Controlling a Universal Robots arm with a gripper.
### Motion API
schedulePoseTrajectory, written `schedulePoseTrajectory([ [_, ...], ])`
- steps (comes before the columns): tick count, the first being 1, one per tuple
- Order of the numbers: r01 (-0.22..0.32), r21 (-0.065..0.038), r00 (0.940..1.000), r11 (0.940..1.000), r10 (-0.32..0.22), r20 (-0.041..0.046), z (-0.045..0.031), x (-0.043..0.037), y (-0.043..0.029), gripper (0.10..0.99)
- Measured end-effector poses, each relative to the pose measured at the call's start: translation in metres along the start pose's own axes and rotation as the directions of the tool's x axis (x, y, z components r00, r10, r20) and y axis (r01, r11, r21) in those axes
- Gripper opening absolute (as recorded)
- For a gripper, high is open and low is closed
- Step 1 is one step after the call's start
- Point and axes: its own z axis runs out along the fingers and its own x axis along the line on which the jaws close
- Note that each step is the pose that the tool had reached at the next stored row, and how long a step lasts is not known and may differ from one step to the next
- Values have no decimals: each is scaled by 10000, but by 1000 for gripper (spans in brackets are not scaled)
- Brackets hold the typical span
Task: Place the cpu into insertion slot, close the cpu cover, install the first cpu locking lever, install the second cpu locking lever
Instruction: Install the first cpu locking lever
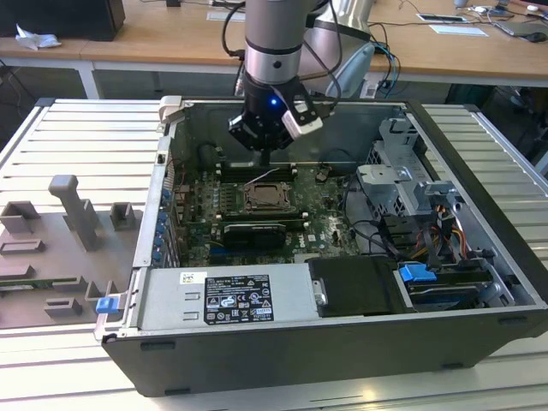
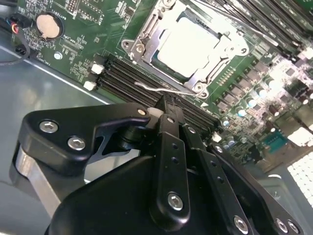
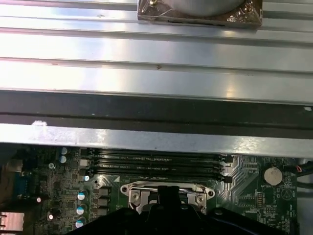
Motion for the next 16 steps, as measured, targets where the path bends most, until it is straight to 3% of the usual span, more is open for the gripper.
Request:
schedulePoseTrajectory([
  [5, 75, 0, 10000, 10000, -75, 10, 43, -26, -5, 106],
  [11, 73, -11, 10000, 10000, -73, 11, 155, -82, 1, 106],
  [16, 75, -40, 10000, 10000, -75, 13, 209, -92, 52, 106],
])
